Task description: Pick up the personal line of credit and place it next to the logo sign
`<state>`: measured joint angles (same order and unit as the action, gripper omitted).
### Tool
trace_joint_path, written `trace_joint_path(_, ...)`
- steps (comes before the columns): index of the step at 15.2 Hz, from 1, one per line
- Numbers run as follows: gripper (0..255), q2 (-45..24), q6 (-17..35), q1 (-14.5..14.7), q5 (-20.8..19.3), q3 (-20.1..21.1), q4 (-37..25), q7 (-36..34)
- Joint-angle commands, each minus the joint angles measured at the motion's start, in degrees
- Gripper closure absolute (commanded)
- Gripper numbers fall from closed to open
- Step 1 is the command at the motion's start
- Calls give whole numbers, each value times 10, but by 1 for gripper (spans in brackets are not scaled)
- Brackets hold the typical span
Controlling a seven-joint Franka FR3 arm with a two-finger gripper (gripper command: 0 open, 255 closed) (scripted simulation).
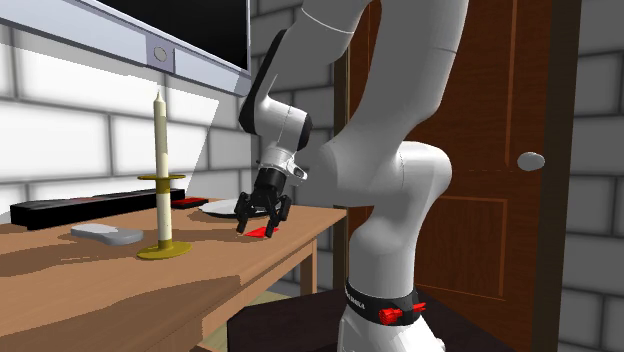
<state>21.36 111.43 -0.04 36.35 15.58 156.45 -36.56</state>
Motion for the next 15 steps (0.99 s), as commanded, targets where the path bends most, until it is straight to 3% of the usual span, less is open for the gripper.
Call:
trace_joint_path(1,255,5,-6,0,-1,0,-2,-3)
trace_joint_path(15,255,82,-127,-4,-27,-22,-55,-53)
